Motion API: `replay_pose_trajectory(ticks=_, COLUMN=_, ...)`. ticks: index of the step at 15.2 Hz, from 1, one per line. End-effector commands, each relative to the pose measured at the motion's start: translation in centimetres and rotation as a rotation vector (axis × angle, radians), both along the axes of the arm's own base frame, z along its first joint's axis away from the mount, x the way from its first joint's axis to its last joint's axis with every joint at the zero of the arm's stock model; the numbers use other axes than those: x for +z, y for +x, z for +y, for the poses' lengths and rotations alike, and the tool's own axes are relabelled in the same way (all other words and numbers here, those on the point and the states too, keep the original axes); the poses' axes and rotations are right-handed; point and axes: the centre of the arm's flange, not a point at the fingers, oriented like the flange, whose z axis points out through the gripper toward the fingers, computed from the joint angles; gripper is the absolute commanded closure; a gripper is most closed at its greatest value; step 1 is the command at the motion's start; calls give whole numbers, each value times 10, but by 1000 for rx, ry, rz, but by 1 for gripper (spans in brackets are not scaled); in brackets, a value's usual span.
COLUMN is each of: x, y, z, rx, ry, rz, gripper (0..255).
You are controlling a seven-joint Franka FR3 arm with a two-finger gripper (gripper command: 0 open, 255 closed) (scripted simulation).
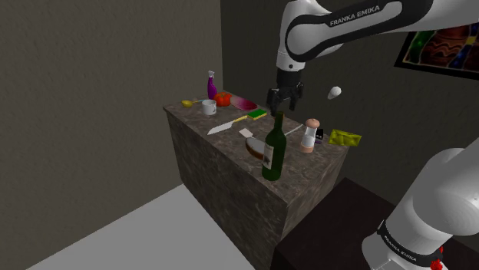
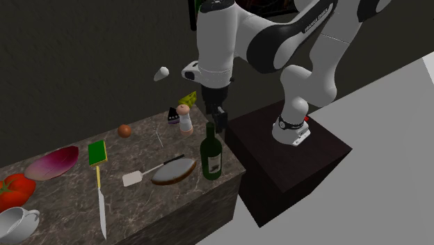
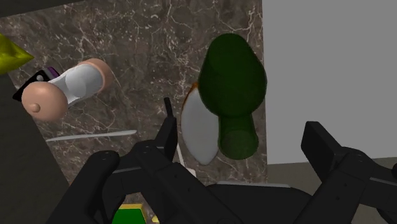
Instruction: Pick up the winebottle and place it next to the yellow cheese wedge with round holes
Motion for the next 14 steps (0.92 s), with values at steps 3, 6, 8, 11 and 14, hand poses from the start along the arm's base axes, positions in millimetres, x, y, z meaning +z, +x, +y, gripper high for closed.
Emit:
replay_pose_trajectory(ticks=3, x=-21, y=2, z=0, rx=0, ry=0, rz=-1, gripper=0)
replay_pose_trajectory(ticks=6, x=-30, y=3, z=0, rx=0, ry=0, rz=-1, gripper=0)
replay_pose_trajectory(ticks=8, x=-30, y=3, z=0, rx=0, ry=0, rz=-1, gripper=0)
replay_pose_trajectory(ticks=11, x=-30, y=3, z=0, rx=0, ry=0, rz=-1, gripper=0)
replay_pose_trajectory(ticks=14, x=-30, y=3, z=0, rx=0, ry=0, rz=-1, gripper=255)
